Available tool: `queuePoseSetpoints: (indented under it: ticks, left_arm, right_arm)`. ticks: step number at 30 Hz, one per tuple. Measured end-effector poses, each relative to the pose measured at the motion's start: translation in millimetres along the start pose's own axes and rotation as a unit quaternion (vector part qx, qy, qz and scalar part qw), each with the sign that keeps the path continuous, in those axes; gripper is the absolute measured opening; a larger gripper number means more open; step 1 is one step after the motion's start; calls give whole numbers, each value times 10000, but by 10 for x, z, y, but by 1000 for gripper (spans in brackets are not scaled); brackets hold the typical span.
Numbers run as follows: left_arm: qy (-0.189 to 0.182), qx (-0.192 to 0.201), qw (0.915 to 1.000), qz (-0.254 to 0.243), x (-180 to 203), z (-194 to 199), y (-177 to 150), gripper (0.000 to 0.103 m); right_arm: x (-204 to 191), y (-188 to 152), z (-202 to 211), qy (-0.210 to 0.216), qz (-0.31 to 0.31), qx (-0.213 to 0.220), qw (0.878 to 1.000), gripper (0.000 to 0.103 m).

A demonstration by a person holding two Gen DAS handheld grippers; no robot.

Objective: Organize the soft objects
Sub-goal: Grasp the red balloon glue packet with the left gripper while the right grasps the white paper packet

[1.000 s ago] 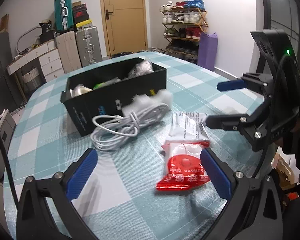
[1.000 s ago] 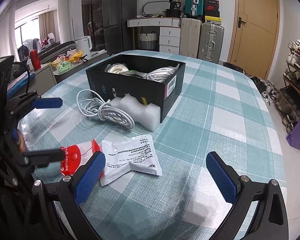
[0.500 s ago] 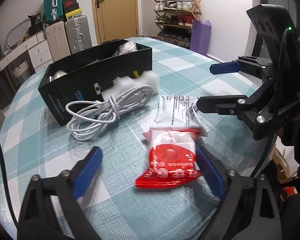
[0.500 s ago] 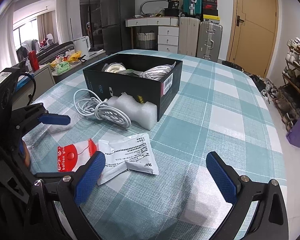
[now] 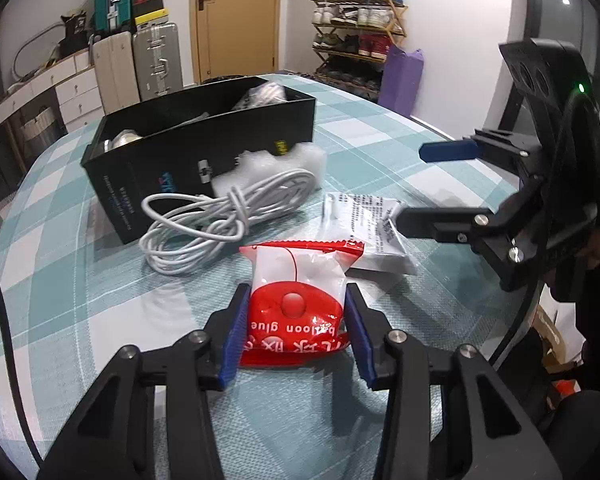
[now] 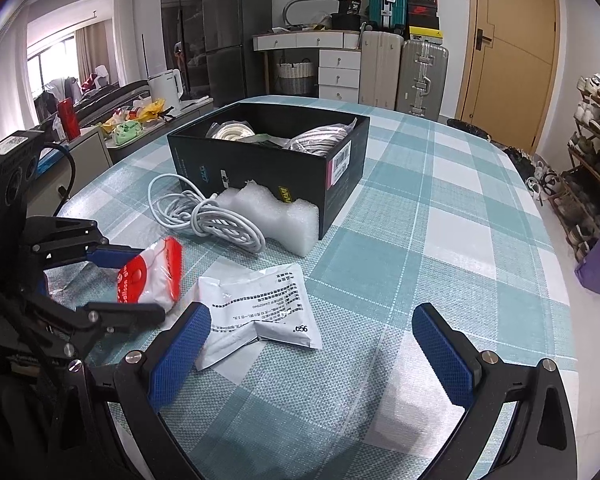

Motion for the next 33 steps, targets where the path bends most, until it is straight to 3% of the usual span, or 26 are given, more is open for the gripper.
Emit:
queuePoseSetpoints:
  ticks: [29,33]
  left_arm:
    - [-93,389,9987,328,-180,254,122,43]
    - [-80,425,9984,372,-202,278,143,43]
  right_arm:
    - [-216,-39,-388,308,221,-655,9971,102]
    - [-213,-36,-408,315,226,-659,9971,91]
Point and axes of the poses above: each gripper's, at about its wrist camera, not at the fingertips, and z roughly against the way its jaws point, x to its right, y to its top, the point moved 7 cm from there along -z, roughly the way its jaws point, and after that the axes turned 10 degrees about y, right-handed, at the moved point
